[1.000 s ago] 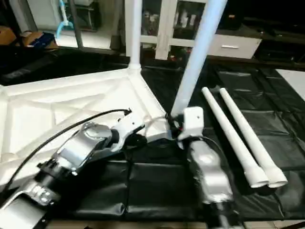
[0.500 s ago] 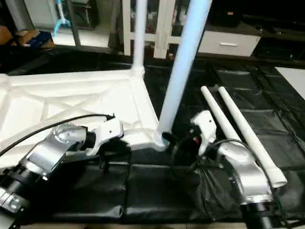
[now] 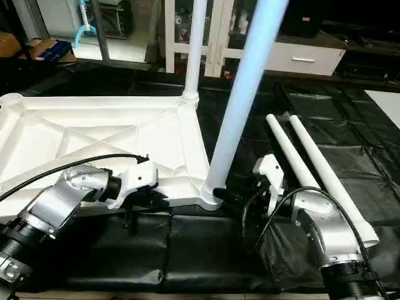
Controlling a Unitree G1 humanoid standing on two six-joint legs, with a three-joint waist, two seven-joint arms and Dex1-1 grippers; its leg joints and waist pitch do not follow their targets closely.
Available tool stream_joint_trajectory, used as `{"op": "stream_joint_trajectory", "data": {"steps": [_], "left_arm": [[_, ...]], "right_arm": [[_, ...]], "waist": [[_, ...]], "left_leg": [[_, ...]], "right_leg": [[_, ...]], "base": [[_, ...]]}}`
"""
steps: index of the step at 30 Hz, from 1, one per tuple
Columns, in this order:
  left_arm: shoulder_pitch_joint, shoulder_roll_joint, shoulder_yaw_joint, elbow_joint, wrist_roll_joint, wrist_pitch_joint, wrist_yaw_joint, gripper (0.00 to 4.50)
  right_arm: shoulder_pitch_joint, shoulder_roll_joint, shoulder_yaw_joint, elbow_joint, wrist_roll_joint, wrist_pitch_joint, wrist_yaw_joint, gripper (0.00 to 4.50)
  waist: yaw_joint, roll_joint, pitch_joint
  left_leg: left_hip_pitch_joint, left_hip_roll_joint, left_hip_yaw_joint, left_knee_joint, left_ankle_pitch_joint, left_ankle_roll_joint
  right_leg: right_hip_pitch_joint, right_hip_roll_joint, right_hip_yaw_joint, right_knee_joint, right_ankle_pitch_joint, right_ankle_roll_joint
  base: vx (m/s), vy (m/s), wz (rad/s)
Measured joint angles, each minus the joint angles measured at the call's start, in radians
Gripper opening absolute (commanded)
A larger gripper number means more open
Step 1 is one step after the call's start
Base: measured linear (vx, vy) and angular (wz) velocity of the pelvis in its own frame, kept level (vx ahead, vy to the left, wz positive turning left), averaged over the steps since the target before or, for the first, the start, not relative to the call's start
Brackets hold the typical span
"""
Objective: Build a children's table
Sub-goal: Rotate leg to tighten
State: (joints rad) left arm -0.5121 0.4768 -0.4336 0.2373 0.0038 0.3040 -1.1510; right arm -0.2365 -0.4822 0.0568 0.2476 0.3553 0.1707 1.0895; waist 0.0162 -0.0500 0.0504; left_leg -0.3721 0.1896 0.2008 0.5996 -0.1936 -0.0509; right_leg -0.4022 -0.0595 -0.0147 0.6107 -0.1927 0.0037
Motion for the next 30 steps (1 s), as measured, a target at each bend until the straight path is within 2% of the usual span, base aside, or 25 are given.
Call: {"op": "stream_joint_trajectory", "data": {"steps": [3, 4, 6, 7, 12, 16, 22, 30], "left_arm": [[0.002, 0.001, 0.0, -0.003, 0.0, 0.001, -0.002, 0.0], [0.002, 0.001, 0.0, -0.003, 0.0, 0.002, -0.002, 0.0], [0.002, 0.0, 0.0, -0.003, 0.0, 0.002, -0.002, 0.0], [0.001, -0.001, 0.0, -0.003, 0.0, 0.002, -0.002, 0.0], [0.001, -0.005, -0.004, -0.007, 0.001, 0.002, -0.004, 0.0], [0.001, -0.008, -0.01, -0.009, 0.002, 0.002, -0.015, 0.0], [0.001, -0.009, -0.012, -0.009, 0.003, 0.002, -0.018, 0.0], [0.002, -0.011, -0.004, -0.005, 0.01, 0.009, -0.003, 0.0]], "right_arm": [[0.0, -0.001, 0.003, 0.0, -0.001, -0.008, 0.003, 2.19], [0.0, 0.0, 0.002, 0.0, 0.001, -0.003, 0.002, 2.49], [-0.001, 0.004, 0.002, 0.0, 0.009, 0.006, 0.001, 2.49], [-0.002, 0.01, 0.002, 0.0, 0.018, 0.016, 0.0, 2.76], [-0.003, 0.01, 0.004, -0.001, 0.022, 0.023, 0.009, 3.06], [-0.003, 0.01, 0.012, -0.001, 0.011, 0.011, 0.008, 3.06], [-0.005, 0.01, 0.018, 0.001, 0.0, 0.018, 0.007, 2.46], [-0.03, 0.041, 0.018, 0.033, -0.018, 0.003, -0.039, 2.05]], "waist": [[0.001, 0.0, 0.0], [0.001, 0.0, 0.0], [0.001, 0.0, 0.0], [0.001, 0.0, 0.0], [0.009, 0.0, 0.0], [0.016, 0.0, 0.0], [0.017, 0.0, 0.0], [0.012, -0.001, -0.001]], "left_leg": [[0.0, 0.0, 0.0, 0.0, 0.0, 0.0], [0.0, 0.0, 0.0, 0.0, 0.0, 0.0], [0.0, 0.0, 0.0, 0.0, 0.0, 0.0], [0.0, 0.0, 0.0, 0.0, 0.0, 0.0], [0.0, 0.0, 0.0, 0.0, 0.0, 0.0], [0.0, 0.0, 0.0, 0.0, 0.0, 0.0], [0.0, 0.0, 0.0, 0.001, 0.0, 0.0], [0.001, 0.0, 0.0, 0.002, 0.0, 0.0]], "right_leg": [[0.0, 0.0, 0.0, 0.0, 0.0, 0.0], [0.0, 0.0, 0.0, 0.0, 0.0, 0.0], [0.0, 0.0, 0.0, 0.0, 0.0, 0.0], [0.0, 0.0, 0.0, 0.0, 0.0, 0.0], [0.0, 0.0, 0.0, 0.0, 0.0, 0.0], [0.0, 0.0, 0.0, 0.0, 0.0, 0.0], [0.0, 0.0, 0.0, 0.001, 0.0, 0.0], [0.0, 0.0, 0.0, 0.003, 0.001, -0.002]], "base": [[0.0, 0.0, 0.0], [0.0, 0.0, 0.0], [0.0, 0.0, 0.0], [0.0, 0.0, 0.0], [0.0, 0.0, 0.0], [0.0, 0.0, 0.0], [0.0, 0.0, 0.0], [0.0, 0.0, 0.0]]}}
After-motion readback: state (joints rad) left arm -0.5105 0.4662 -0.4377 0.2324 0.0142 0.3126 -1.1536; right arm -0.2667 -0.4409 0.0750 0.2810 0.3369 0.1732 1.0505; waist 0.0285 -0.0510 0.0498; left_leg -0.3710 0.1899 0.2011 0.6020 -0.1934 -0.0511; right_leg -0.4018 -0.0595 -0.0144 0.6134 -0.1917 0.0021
